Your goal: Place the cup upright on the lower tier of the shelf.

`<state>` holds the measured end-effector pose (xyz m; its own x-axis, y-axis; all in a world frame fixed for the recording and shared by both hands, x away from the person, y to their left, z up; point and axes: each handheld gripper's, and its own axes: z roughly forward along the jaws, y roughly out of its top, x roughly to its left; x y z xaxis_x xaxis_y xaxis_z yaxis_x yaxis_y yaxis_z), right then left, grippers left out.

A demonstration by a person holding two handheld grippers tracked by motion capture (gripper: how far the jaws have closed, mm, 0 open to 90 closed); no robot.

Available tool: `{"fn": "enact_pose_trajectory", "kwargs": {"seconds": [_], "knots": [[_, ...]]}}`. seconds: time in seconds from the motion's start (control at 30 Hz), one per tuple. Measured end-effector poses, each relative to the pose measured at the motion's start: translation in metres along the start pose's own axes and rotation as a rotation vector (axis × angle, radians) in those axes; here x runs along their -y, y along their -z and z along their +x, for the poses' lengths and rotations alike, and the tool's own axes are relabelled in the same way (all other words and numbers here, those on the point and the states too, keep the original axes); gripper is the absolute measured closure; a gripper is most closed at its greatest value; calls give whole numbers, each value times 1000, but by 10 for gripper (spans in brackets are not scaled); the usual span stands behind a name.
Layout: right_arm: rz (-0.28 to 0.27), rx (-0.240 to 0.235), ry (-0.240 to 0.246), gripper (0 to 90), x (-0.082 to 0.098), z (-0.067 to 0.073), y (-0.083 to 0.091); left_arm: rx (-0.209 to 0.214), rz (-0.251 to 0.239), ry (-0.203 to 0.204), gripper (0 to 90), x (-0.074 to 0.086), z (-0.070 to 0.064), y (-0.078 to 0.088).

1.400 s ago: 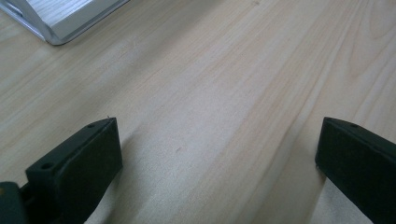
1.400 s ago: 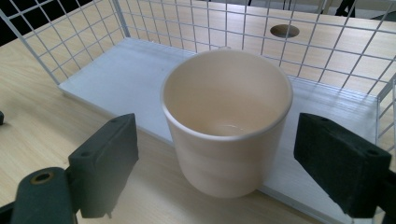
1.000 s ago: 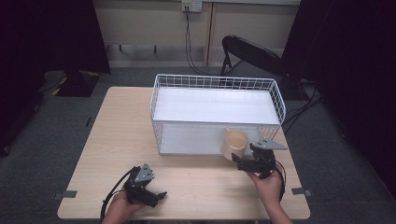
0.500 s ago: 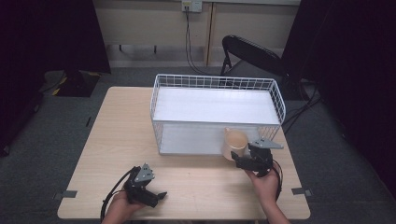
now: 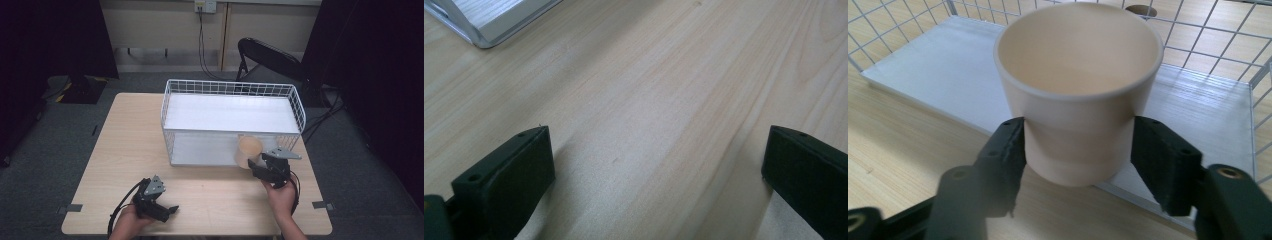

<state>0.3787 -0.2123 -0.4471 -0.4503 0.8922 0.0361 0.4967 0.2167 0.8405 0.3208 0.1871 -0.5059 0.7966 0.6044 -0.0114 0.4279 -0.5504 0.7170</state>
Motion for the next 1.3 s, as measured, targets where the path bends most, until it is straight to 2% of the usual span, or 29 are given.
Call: {"fn": "enact_pose_trajectory", "kwargs": {"seconds": [0.2, 0.43, 0.63, 0.93, 1.0, 1.07, 1.2, 1.3], "knots": [[1, 14, -3, 556, 1, 2, -4, -1, 0, -2, 0, 0, 0, 0], [-7, 21, 1, 669, -3, 4, -8, 0, 0, 0, 0, 0, 0, 0], [-15, 22, 8, 740, -6, 7, -11, -1, 1, -2, 0, 0, 0, 0], [-13, 13, 0, 764, -7, 5, -19, 0, 0, 0, 0, 0, 0, 0], [-22, 6, -11, 676, -6, 5, -19, -1, 0, -2, 0, 0, 0, 0], [-27, -3, -30, 522, -5, 4, -19, -1, 1, -2, 0, 0, 0, 0], [-21, -30, -47, 339, -5, 2, -16, 0, 0, 0, 0, 0, 0, 0], [-17, -43, -34, 237, -4, 1, -11, -1, 0, -2, 0, 0, 0, 0]]}}
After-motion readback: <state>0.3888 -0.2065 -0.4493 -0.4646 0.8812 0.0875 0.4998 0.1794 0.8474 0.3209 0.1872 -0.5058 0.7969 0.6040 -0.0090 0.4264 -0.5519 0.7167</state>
